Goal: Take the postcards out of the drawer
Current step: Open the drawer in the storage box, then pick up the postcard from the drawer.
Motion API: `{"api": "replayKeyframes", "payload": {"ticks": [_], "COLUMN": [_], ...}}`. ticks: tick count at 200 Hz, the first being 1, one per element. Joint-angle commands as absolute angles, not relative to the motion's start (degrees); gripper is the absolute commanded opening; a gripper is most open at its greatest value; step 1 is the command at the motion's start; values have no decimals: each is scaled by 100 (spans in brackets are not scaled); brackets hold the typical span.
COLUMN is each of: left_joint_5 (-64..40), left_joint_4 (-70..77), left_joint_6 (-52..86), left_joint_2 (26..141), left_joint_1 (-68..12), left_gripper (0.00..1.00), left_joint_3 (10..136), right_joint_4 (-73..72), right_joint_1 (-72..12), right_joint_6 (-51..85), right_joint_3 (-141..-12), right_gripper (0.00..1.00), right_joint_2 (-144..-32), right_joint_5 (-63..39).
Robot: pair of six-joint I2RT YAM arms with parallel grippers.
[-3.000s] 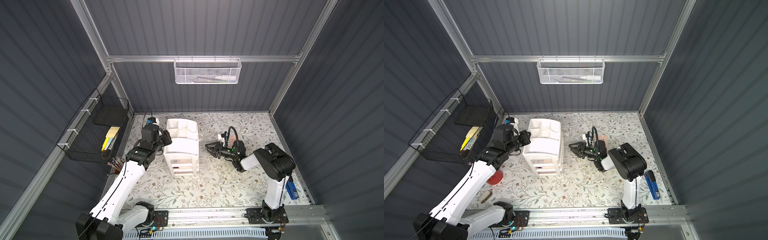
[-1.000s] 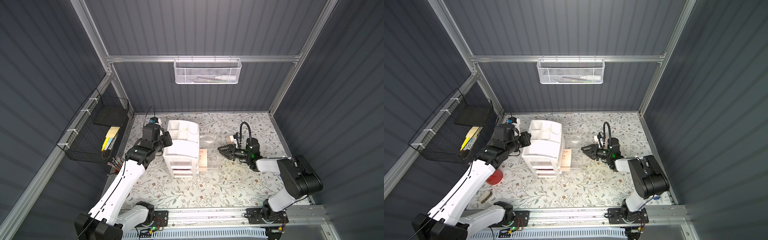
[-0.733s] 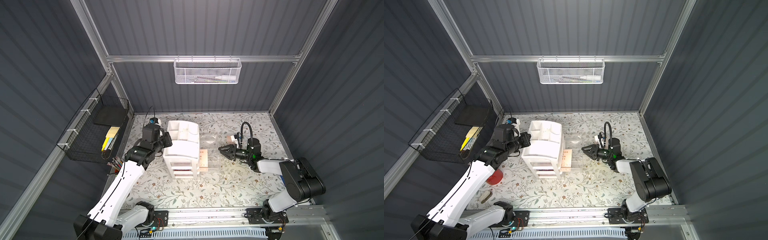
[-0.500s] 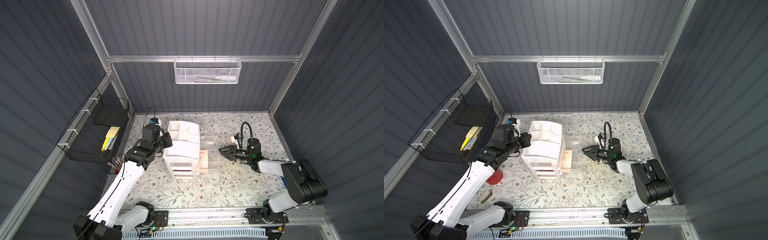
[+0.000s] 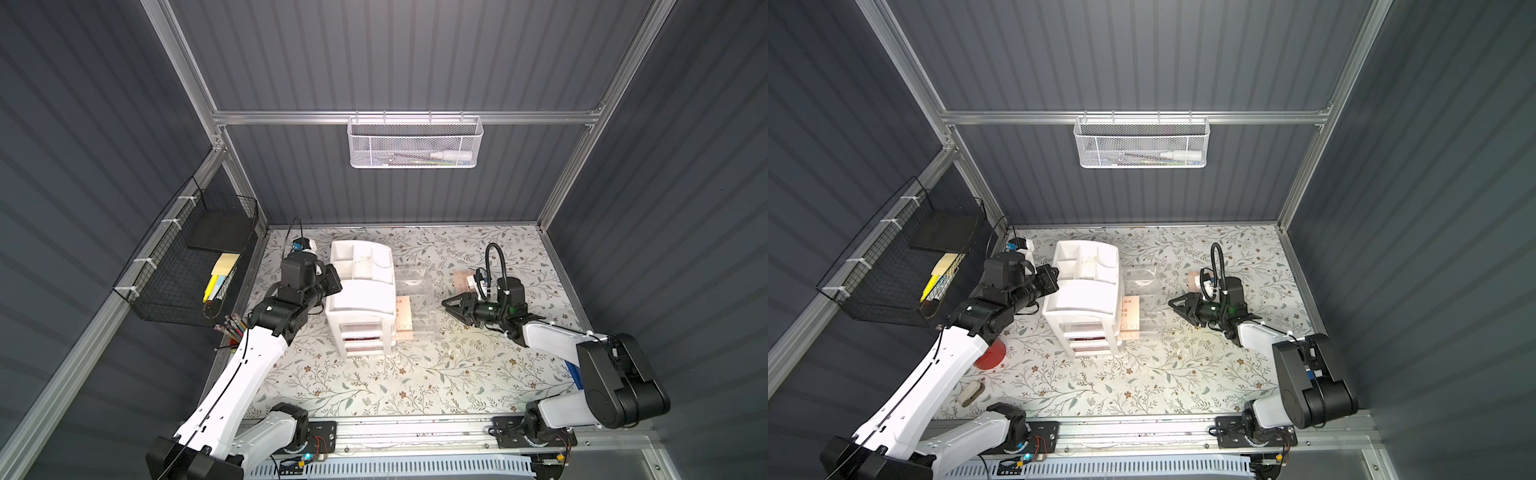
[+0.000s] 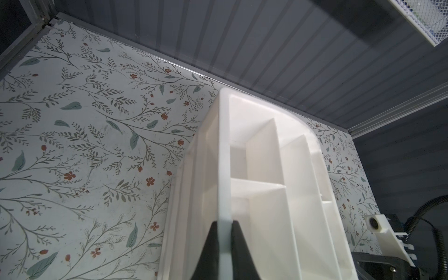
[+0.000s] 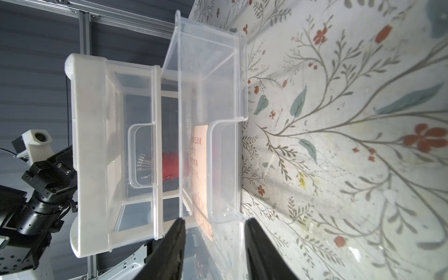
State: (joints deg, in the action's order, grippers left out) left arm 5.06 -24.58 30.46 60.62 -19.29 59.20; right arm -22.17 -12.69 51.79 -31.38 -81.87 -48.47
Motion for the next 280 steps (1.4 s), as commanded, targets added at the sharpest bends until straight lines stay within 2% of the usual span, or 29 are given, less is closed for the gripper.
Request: {"api": "replayKeyframes", "payload": {"ticks": [1, 60, 138, 221, 280], "left_joint_5": [703, 679, 607, 530, 536], "left_joint_4": [-2469, -2427, -2336, -2304, -2310], "left_joint_6": [3138, 3120, 3076, 2957, 2922], "left_joint_2": [6160, 6166, 6165, 6184, 6161], "left_joint_1": [-1890, -1890, -1890, -1890, -1890], "left_gripper": [0, 0, 0, 0, 0], "left_joint_3": [5776, 5775, 5698, 5709, 5679], "right_joint_4": [-1670, 1184, 2894, 3432, 3288], "right_joint_1": [-1289, -1934, -3414, -4043, -4161], "right_joint_6": [4907, 4055, 3869, 4208, 4307], "right_joint_3": [-3397, -4919, -6942, -7835, -7945], "right_gripper": [44, 49, 48, 48, 49], "right_joint_2": [-7976, -7059, -8278, -9696, -10153], "right_joint_5": [-4665, -3266, -1237, -627, -801]}}
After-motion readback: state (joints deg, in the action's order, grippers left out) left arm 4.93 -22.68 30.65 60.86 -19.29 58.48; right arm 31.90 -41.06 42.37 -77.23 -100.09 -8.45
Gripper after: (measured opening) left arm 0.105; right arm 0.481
